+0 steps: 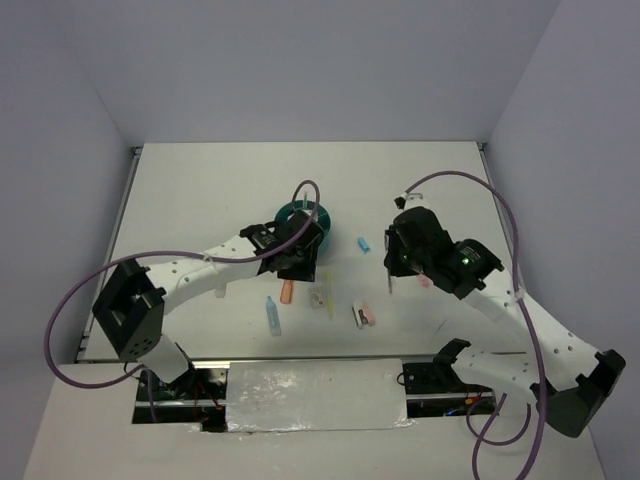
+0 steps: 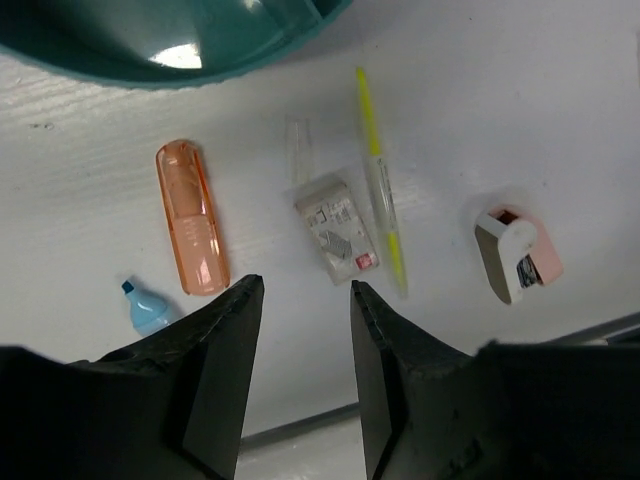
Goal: Sort the stationery into containers
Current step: Close the pen cap on the pen.
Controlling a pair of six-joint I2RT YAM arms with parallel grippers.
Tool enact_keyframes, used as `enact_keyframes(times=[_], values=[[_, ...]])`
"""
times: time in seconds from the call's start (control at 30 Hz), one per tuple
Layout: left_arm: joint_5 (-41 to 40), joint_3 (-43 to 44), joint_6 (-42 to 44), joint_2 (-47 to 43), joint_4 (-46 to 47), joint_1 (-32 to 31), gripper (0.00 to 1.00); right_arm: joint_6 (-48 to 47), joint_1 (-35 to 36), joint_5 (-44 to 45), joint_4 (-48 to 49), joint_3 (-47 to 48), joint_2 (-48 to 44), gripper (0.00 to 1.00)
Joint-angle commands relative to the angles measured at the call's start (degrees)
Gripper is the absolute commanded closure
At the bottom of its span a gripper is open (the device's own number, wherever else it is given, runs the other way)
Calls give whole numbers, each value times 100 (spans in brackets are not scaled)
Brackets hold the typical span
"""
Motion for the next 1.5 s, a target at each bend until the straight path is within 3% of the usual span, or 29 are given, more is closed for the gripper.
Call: enact_keyframes(times=[0.0, 0.33, 0.6, 0.9, 1.17, 1.4, 1.47], values=[[-190, 269, 147, 324, 299, -29, 47, 92, -25, -80, -650, 222, -410, 100], [-603, 507, 95, 1239, 624, -99, 47, -154, -34, -211, -933, 388, -816, 100], [-1121, 402, 7, 1599, 967, -169, 52, -303, -34, -379, -1029, 608, -887, 100], [-1060, 375, -37, 2039, 1064, -248, 55, -523, -34, -300, -1196, 1039, -711, 100], [-1096, 322, -151, 2066, 1003, -257, 74, -550, -42, -361, -1231, 1294, -658, 100], [-1218, 620, -432, 1259, 608, -345, 94, -515, -42, -553, -995, 1330, -640, 100], [-1289, 883, -485, 1021, 371, -371, 96, -515, -34, -720, -732, 1172, -719, 100]])
